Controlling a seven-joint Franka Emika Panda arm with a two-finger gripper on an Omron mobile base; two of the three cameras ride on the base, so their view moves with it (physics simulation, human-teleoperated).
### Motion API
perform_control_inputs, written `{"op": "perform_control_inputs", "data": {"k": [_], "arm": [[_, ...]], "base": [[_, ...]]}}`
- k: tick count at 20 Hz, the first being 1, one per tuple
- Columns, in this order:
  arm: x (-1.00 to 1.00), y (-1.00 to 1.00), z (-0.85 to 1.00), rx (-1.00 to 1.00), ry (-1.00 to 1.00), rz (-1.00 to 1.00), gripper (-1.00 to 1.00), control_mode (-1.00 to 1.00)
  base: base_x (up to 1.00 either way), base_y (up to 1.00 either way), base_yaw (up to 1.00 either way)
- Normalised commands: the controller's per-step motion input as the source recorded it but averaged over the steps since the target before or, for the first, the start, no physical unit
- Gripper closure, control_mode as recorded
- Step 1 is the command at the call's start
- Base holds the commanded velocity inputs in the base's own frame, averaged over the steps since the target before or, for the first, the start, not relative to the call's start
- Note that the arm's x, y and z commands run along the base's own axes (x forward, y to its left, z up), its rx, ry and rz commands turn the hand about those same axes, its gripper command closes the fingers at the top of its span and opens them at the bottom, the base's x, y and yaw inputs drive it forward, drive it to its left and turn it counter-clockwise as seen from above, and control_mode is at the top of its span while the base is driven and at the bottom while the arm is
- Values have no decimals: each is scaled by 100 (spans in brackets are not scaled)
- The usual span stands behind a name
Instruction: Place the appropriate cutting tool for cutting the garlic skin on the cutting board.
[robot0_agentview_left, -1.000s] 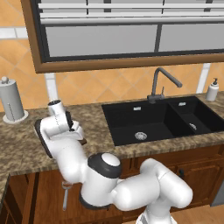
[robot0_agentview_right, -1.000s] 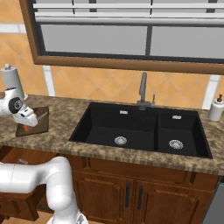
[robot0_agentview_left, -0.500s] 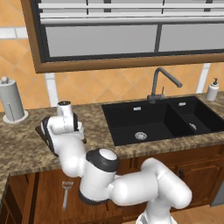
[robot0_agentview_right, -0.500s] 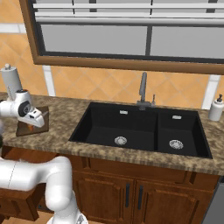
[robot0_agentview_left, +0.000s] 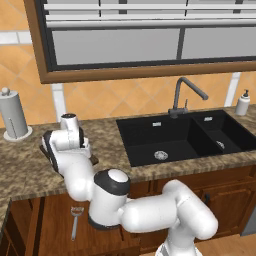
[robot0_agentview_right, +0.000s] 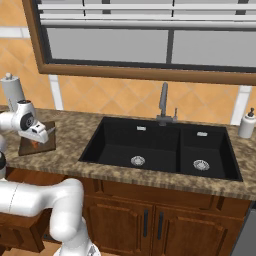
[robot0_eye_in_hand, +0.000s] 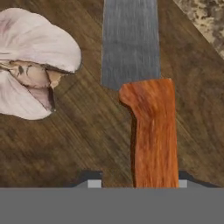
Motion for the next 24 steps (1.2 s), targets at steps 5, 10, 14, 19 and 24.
{"op": "perform_control_inputs", "data": {"k": [5, 10, 14, 19, 24], "arm": [[-25, -18, 1, 0, 0, 0, -100, -100], [-63, -33, 77, 0, -1, 0, -100, -100], [-100, -46, 81, 0, -3, 5, -100, -100], [-100, -79, 39, 0, -8, 12, -100, -100], [-100, -100, 6, 2, -19, 5, -100, -100]], "base": [[0, 0, 0], [0, 0, 0], [0, 0, 0], [0, 0, 0], [0, 0, 0]]}}
